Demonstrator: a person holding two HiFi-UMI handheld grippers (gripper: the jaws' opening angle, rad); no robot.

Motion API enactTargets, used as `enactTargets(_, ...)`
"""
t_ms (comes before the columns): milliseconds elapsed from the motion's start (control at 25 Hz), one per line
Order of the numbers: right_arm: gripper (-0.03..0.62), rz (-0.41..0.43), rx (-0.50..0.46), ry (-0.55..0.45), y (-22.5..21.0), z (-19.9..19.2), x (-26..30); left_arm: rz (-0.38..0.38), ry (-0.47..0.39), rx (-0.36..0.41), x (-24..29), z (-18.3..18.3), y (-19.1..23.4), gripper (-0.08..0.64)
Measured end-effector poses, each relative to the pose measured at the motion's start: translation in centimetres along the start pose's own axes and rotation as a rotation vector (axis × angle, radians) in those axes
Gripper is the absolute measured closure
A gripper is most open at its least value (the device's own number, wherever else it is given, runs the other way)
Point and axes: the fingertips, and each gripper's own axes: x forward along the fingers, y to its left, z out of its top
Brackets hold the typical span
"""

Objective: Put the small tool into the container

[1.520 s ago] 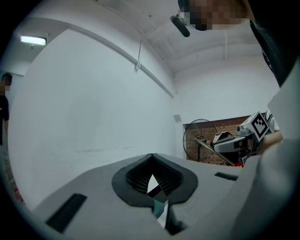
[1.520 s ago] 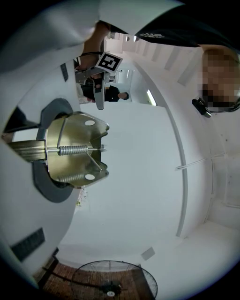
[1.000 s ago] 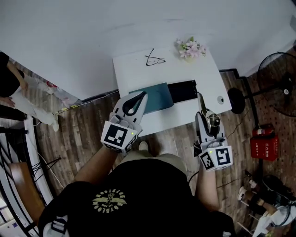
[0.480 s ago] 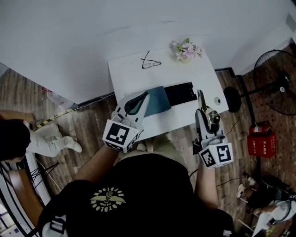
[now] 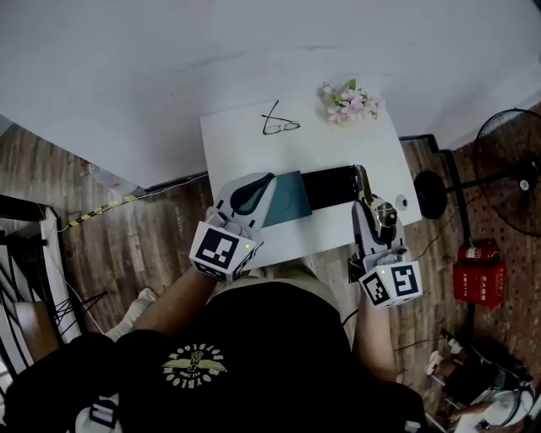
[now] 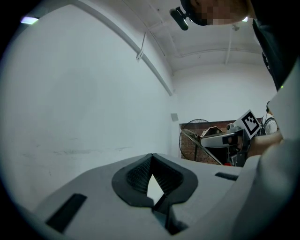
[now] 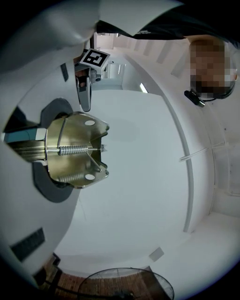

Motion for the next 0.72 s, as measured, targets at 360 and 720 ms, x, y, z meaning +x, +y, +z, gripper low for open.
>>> enactTargets(360, 0.459, -0.004, 0.044, 0.066, -4.7, -2.9, 2.5, -0.021, 0.05, -0.017, 5.6, -1.8, 0.0, 0.553)
enactTargets(720, 0.459, 0.017, 0.068, 0.143, -7.9, -5.6, 5.5, -0.024, 0.09, -0.06, 9.9, -4.0, 0.7, 0.554)
